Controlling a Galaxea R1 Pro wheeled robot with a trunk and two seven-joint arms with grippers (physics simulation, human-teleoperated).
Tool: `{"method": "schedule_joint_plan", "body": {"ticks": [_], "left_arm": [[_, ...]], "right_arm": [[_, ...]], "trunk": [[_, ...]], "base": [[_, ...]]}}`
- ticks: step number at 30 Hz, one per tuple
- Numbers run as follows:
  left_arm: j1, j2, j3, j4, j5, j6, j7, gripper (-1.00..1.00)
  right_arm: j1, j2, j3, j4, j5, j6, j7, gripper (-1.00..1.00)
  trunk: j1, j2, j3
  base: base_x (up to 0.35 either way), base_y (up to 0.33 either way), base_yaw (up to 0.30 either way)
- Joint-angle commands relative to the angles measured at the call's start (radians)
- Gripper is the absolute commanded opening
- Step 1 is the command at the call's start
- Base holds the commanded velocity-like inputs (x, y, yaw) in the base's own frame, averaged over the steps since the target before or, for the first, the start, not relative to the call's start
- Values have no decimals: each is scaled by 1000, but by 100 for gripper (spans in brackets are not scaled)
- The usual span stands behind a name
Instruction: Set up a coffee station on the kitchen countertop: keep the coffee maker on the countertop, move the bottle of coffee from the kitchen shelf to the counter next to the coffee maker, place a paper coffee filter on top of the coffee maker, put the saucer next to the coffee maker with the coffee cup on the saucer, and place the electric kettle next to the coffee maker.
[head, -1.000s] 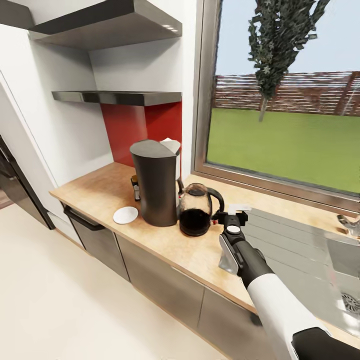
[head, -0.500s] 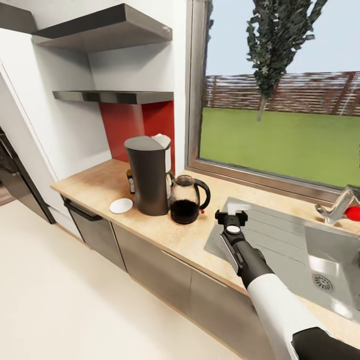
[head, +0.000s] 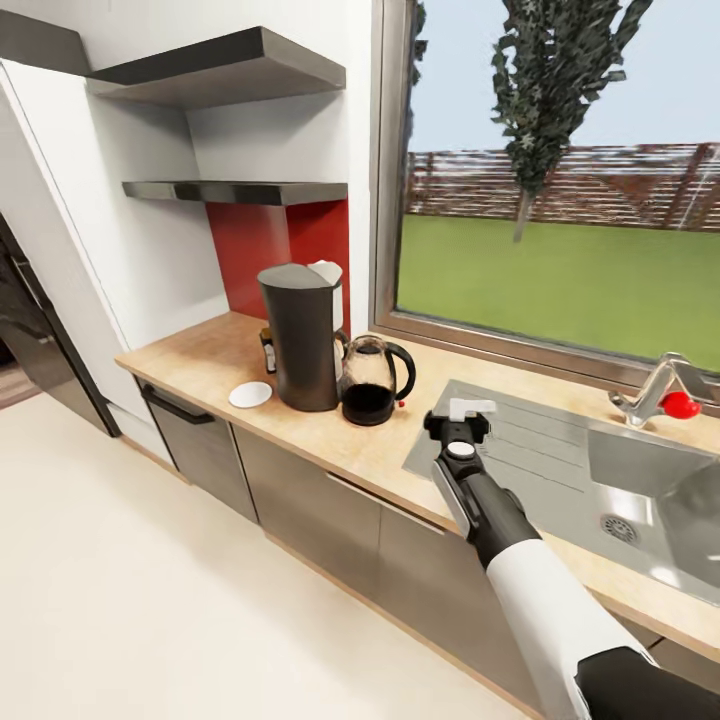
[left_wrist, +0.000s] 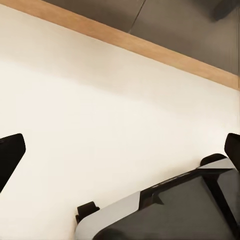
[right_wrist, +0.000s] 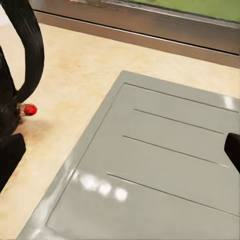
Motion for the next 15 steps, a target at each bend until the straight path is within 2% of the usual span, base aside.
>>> {"method": "schedule_joint_plan", "body": {"ticks": [1, 10, 15], "left_arm": [[-1, -1, 9, 0, -11, -5, -5, 100], [-1, 0, 13, 5, -11, -7, -3, 100], [-1, 0, 12, 5, -11, -7, -3, 100]], "right_arm": [[-6, 5, 4, -7, -4, 6, -7, 100], [-7, 56, 2, -58, -9, 4, -8, 100], [-7, 57, 1, -59, -9, 3, -9, 100]], "trunk": [[1, -2, -2], [1, -2, -2], [1, -2, -2]], "base": [[0, 0, 0], [0, 0, 0], [0, 0, 0]]}}
